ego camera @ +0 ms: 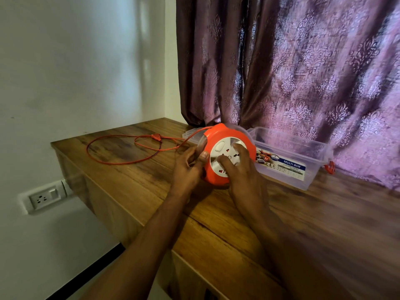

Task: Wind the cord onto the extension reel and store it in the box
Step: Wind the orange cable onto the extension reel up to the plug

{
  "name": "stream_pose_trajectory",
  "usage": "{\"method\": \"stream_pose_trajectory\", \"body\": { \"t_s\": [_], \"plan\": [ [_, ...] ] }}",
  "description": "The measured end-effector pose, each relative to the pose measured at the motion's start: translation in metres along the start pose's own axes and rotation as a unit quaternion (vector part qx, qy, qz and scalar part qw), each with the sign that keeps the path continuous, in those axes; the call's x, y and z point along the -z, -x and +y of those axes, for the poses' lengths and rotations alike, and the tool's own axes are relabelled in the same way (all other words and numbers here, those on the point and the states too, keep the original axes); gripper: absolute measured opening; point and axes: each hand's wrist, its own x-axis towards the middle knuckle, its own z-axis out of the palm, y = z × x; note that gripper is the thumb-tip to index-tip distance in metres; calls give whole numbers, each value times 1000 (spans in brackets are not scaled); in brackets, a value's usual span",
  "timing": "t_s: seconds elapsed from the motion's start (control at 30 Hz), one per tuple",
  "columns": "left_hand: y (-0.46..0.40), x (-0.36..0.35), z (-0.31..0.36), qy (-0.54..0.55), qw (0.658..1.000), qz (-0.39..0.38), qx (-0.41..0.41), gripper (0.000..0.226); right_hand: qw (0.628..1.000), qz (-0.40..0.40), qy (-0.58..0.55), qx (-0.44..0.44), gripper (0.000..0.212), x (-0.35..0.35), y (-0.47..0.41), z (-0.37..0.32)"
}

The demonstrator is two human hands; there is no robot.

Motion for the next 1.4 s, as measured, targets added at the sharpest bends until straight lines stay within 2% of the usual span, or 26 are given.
{"method": "stream_pose_trajectory", "body": {
  "t_s": [0.13,0.37,0.5,0.57,0.73,0.87,1.0,1.1,1.23,1.3,1.4],
  "plan": [
    [0,1,1,-14,1000,-13,2,20,998,-54,-11,2,54,5,0,0],
    [0,3,-4,-31,999,-16,19,22,998,-62,20,1,52,3,0,7],
    [0,0,-2,-23,999,-19,10,17,999,-47,11,-18,63,1,1,9],
    [0,0,-3,-22,1000,-21,3,17,998,-50,-1,-35,67,-1,2,12],
    [1,0,1,-16,999,-31,-4,15,997,-6,-9,-79,56,-3,0,11],
    [3,-2,3,-16,999,-34,-5,16,990,17,-35,-133,60,-3,0,10],
    [3,-4,1,-22,999,-43,-14,16,971,45,-104,-208,58,-4,-1,6],
    [3,-5,1,-18,999,-48,-10,19,954,34,-146,-259,56,-7,-1,7],
    [1,-5,-3,-19,999,-43,-6,14,971,53,-134,-193,55,-7,2,7],
    [0,-3,-5,-12,999,-30,-4,13,986,68,-88,-124,51,-6,2,5],
    [-3,-2,-6,2,1000,-11,-9,13,998,45,-8,-49,49,-5,2,2]
  ]
}}
